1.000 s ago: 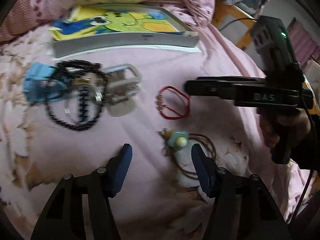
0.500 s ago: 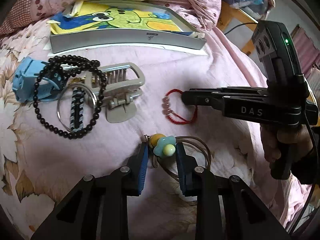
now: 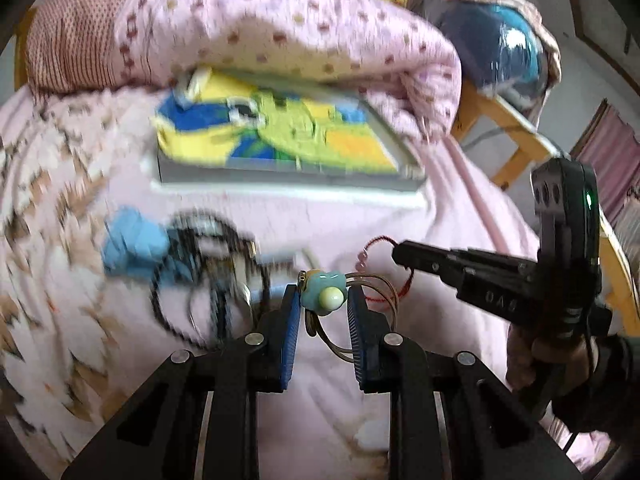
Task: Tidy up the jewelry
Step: 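Carry both items into the grey tray and open both tools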
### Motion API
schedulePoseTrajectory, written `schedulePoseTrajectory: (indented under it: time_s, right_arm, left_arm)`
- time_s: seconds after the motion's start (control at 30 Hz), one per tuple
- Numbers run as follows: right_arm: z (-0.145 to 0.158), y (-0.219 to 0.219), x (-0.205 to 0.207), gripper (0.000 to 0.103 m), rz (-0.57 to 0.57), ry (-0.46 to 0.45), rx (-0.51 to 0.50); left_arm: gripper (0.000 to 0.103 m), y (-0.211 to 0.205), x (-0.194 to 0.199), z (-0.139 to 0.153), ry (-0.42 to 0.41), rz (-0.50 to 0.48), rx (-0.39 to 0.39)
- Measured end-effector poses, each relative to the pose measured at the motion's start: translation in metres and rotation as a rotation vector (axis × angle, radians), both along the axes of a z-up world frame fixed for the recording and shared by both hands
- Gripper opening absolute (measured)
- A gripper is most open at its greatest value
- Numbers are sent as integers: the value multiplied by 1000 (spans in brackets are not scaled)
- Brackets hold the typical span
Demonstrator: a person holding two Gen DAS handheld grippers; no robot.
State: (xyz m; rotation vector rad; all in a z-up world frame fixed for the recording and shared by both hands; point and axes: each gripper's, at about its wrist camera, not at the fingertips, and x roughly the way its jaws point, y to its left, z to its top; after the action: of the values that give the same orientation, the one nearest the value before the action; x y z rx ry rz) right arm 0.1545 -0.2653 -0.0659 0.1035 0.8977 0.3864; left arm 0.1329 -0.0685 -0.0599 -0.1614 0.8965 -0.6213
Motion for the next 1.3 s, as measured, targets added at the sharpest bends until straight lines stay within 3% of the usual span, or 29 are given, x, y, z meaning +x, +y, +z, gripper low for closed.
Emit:
schedulePoseTrajectory:
  time_s: [0.17,0.33,0.5,0.67,0.9,0.93,1.0,1.07,1.13,1.2,1.23,1.3]
  right_arm:
    - [35,-9,31,4,-15,-129,12]
    - [45,-18,77,4,-45,-185,13]
    - [26,-23,120,4,-109,-147,4]
    - [-8,-32,138,5,-181,-65,-7]
    - [-23,-43,138,9,-245,-17,-31]
    - [-22,-45,136,15,-249,-20,-33]
    - [-21,-44,134,29,-256,-28,-34]
    - [-17,-45,129,46,-263,-44,-33]
    - [-12,-44,124,47,-270,-61,-32]
    - [-5,-43,117,57,-282,-87,-31]
    - [1,-43,111,67,-290,-111,-25]
    - [13,-41,97,79,-304,-161,1]
  left_arm:
    - [20,-6,46,25,-49,80,-22]
    - [20,-3,101,27,-61,168,-18]
    - [20,-8,149,12,-33,237,65]
    - [20,-16,182,-19,75,245,159]
    - [23,-12,192,-37,127,233,176]
    - [25,-10,191,-36,129,239,178]
    - [49,-8,191,-35,121,254,182]
    - [65,-3,187,-30,98,282,185]
    - [66,-1,184,-24,80,297,184]
    - [67,3,177,-16,53,313,183]
    - [71,6,170,-10,24,325,184]
    - [93,12,157,2,-34,344,182]
